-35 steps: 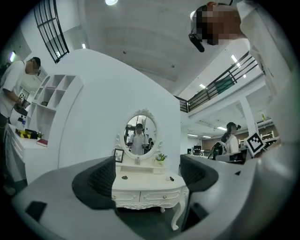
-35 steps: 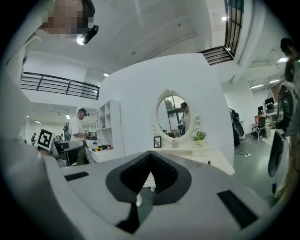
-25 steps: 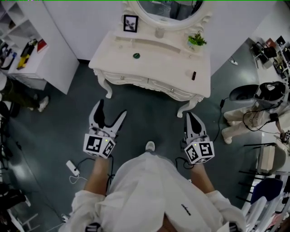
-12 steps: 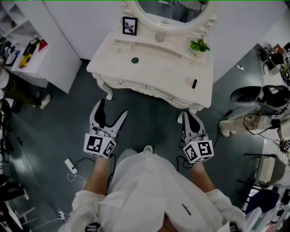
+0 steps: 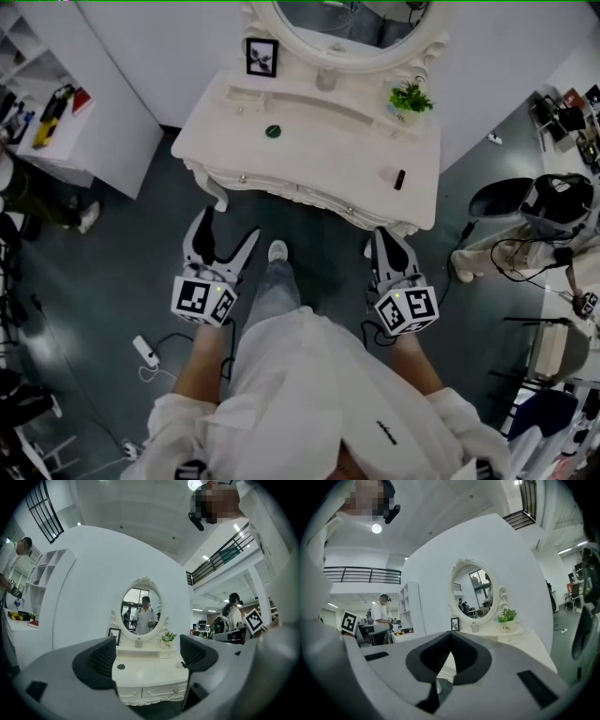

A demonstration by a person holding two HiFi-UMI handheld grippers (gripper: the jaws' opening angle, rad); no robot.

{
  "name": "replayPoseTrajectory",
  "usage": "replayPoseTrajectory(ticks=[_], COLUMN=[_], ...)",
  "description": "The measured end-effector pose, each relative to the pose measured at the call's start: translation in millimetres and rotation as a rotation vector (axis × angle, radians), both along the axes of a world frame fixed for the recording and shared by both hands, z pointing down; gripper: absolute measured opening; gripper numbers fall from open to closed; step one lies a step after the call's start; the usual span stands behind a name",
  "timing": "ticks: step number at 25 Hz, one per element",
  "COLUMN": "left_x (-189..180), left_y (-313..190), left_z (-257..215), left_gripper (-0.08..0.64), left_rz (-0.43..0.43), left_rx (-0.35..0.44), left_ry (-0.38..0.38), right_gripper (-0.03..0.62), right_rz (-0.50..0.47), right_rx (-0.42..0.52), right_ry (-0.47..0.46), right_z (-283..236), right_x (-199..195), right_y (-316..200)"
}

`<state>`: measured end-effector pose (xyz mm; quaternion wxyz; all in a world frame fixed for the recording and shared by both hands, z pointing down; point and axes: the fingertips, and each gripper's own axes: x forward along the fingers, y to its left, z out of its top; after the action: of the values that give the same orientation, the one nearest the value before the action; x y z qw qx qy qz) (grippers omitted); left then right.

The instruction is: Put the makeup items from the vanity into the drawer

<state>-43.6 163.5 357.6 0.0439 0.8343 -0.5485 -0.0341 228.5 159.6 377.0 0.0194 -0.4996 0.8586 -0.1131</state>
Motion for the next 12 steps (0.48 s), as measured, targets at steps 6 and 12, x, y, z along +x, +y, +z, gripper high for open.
replayPoseTrajectory(ticks=[6, 12], left_x=[0, -15], left_y=[-64, -148], left_z=[5, 9], left_gripper=[0.407, 0.407], left_rz=[0.049, 0.084], left_rx=[0.01, 0.001], left_ry=[-0.001, -0.006], right_gripper=[0.018, 0.018], right_rz=[-0.015, -0.027], right_rx=[0.012, 0.013], right_ry=[0.017, 0.046], right_z=[-3, -5], right_x=[-23, -56], right_y=[-54, -130])
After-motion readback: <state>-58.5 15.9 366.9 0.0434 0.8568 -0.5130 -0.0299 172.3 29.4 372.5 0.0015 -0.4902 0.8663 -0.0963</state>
